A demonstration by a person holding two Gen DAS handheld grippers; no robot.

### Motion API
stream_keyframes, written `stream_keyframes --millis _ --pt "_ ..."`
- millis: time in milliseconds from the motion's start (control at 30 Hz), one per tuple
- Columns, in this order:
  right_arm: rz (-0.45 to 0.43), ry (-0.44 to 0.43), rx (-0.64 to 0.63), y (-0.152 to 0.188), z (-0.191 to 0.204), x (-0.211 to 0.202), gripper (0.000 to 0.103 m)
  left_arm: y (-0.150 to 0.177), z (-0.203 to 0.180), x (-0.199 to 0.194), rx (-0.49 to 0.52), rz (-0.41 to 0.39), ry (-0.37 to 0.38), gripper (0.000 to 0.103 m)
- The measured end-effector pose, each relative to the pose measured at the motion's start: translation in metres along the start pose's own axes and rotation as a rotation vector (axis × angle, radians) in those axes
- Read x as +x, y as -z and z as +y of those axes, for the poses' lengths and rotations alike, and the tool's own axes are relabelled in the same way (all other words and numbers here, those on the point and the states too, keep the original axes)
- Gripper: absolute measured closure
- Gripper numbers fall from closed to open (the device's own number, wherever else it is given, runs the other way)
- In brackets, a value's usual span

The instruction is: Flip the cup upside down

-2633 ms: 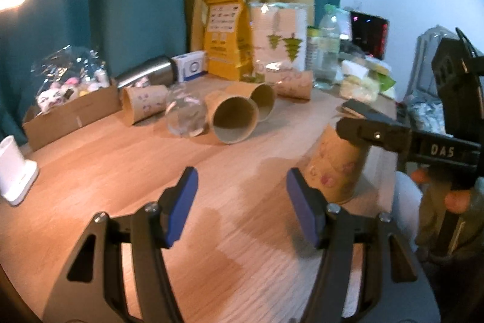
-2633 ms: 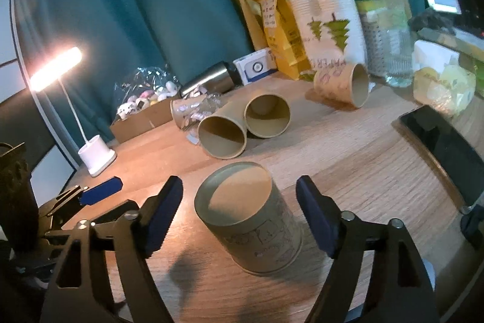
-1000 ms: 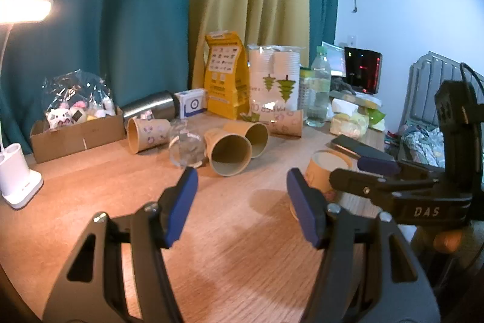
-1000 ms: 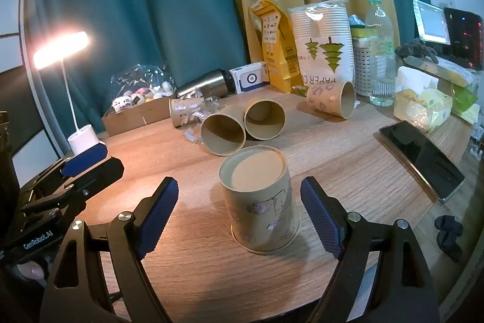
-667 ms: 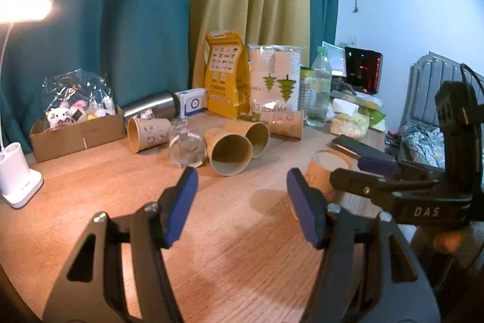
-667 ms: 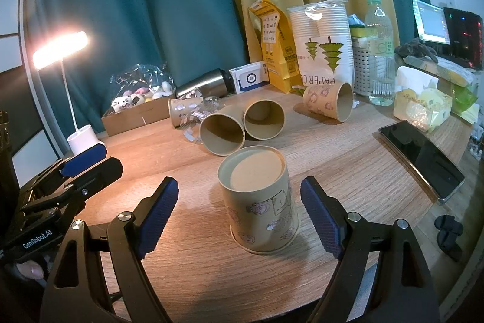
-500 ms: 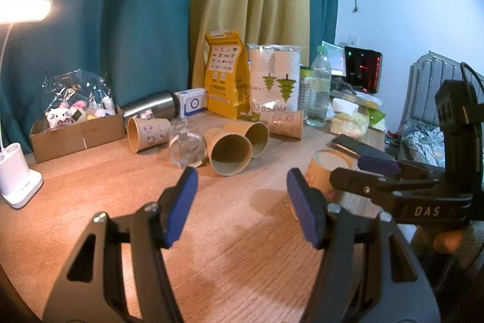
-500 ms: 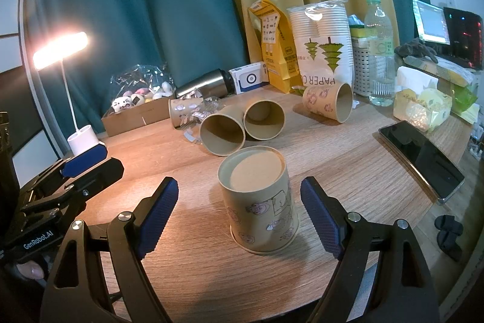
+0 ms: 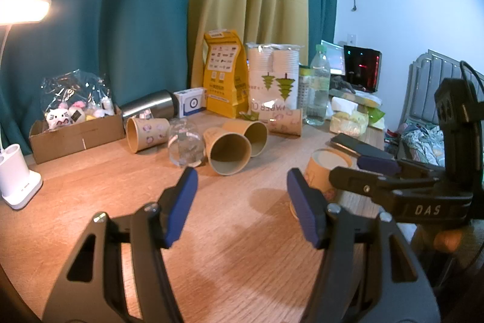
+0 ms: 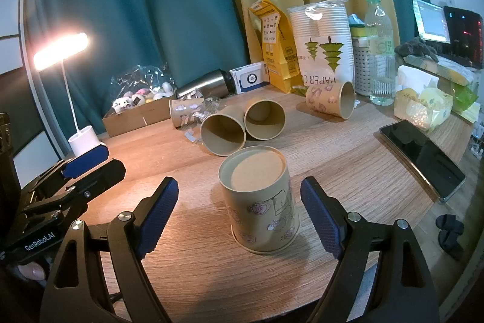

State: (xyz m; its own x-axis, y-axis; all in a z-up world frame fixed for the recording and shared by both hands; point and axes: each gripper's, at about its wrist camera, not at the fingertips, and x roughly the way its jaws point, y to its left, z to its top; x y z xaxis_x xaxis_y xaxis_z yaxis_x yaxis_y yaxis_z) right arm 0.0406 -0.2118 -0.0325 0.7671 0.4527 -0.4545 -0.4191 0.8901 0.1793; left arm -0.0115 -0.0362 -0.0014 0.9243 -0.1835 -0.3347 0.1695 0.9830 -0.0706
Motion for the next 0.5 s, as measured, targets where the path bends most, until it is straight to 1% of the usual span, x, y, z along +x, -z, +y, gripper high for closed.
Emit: stream_keyframes --millis 500 --pt "0.001 -0.001 0.001 0.0005 -0.0002 -0.0002 0.018 0.0003 -0.001 -0.0002 0.006 0.001 -0.003 0.04"
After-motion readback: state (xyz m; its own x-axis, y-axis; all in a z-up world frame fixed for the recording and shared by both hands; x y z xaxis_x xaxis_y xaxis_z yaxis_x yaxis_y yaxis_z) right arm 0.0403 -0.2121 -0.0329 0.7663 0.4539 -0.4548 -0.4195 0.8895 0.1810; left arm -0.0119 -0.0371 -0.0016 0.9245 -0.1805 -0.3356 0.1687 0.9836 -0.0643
